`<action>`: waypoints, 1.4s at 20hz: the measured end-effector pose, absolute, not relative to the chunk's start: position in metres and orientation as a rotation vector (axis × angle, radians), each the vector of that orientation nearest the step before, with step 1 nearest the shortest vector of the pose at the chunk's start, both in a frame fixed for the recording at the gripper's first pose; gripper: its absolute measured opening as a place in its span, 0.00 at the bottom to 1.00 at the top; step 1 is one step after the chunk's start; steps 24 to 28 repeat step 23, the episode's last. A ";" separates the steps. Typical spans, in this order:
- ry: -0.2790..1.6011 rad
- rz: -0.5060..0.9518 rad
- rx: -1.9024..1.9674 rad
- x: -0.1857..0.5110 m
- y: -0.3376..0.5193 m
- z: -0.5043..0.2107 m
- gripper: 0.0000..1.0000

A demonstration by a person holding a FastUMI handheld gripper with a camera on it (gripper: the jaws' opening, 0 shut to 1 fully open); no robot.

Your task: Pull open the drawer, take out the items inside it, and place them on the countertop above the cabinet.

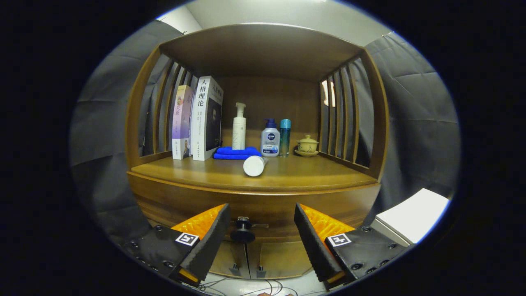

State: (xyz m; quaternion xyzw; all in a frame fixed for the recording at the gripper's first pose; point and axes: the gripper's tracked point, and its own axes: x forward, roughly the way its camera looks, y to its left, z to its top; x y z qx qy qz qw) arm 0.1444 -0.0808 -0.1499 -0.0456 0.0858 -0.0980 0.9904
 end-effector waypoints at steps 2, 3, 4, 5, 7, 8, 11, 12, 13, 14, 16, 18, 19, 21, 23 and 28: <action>0.170 -0.195 -0.050 0.121 -0.084 -0.142 0.98; 0.171 -0.173 -0.021 0.113 -0.080 -0.138 0.98; 0.178 -0.151 -0.010 0.104 -0.078 -0.134 0.98; 0.172 -0.160 -0.010 0.073 -0.077 -0.134 0.98; 0.139 -0.180 -0.001 0.055 -0.084 -0.119 0.98; 0.121 -0.175 0.017 0.044 -0.082 -0.110 0.98; 0.056 -0.147 0.058 0.007 -0.077 -0.084 0.98; 0.040 -0.136 0.057 -0.003 -0.077 -0.077 0.98; 0.029 -0.134 0.046 -0.010 -0.079 -0.071 0.97; 0.021 -0.142 0.034 -0.017 -0.084 -0.067 0.97; 0.008 -0.153 0.041 -0.029 -0.090 -0.060 0.97; -0.016 -0.152 0.085 -0.040 -0.091 -0.051 0.98; -0.035 -0.156 0.104 -0.045 -0.093 -0.045 0.98; -0.064 -0.160 0.120 -0.056 -0.095 -0.038 0.98; -0.075 -0.164 0.119 -0.067 -0.096 -0.039 0.97; -0.075 -0.164 0.119 -0.067 -0.096 -0.039 0.97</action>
